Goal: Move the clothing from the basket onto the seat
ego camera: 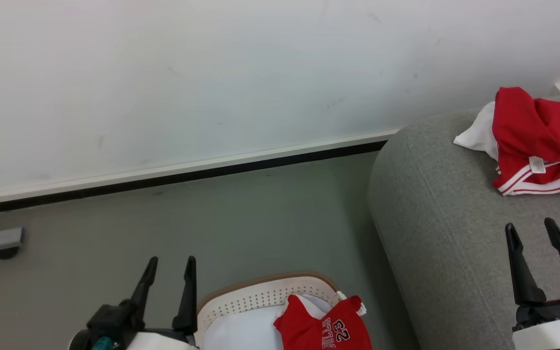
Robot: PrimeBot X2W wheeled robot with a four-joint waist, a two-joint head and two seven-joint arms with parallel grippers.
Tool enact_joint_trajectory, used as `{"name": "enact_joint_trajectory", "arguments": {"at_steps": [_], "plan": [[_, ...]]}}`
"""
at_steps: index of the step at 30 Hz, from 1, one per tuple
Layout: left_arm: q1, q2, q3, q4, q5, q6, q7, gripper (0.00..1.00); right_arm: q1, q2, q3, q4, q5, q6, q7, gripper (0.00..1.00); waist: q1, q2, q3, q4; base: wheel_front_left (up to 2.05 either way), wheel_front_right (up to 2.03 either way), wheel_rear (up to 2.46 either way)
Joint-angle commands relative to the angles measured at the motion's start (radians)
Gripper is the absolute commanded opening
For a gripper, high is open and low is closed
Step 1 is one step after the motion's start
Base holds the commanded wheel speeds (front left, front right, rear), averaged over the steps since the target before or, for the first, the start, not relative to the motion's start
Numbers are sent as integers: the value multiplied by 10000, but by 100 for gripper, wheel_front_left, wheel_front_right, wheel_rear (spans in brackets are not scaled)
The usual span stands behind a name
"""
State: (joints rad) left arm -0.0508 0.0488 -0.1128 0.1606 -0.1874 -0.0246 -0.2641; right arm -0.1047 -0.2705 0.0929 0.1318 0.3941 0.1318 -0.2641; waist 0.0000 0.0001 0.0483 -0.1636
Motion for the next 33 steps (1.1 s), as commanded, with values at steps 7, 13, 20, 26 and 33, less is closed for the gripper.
{"name": "enact_joint_trajectory", "arguments": {"at_steps": [7, 13, 20, 26, 33], "plan": [[-824, 35, -428, 1001, 287, -352, -6, 100, -479, -85, -258, -109, 730, -22, 0, 100, 0, -1, 871, -777, 0, 0, 0], [-1829, 41, -885, 2474, 446, -681, -5, 100, -910, -48, -441, -230, 873, -22, 0, 100, 0, -1, 1509, -1118, 0, 0, 0], [-2960, 42, -1232, 4102, 389, -876, -5, 100, -1604, 54, -564, -516, 1309, -22, 0, 100, 0, -1, 2443, -1468, 0, 0, 0], [-3948, 73, -1847, 6033, 136, -1035, 276, 100, -2067, 144, -698, -718, 1416, -22, 0, 100, 0, -1, 3283, -1709, 0, 0, 0], [-5072, 102, -2998, 7778, -873, -1064, 987, 100, -2441, 316, -915, -866, 1413, -22, 0, 100, 0, -1, 4324, -1970, 0, 0, 0]]}}
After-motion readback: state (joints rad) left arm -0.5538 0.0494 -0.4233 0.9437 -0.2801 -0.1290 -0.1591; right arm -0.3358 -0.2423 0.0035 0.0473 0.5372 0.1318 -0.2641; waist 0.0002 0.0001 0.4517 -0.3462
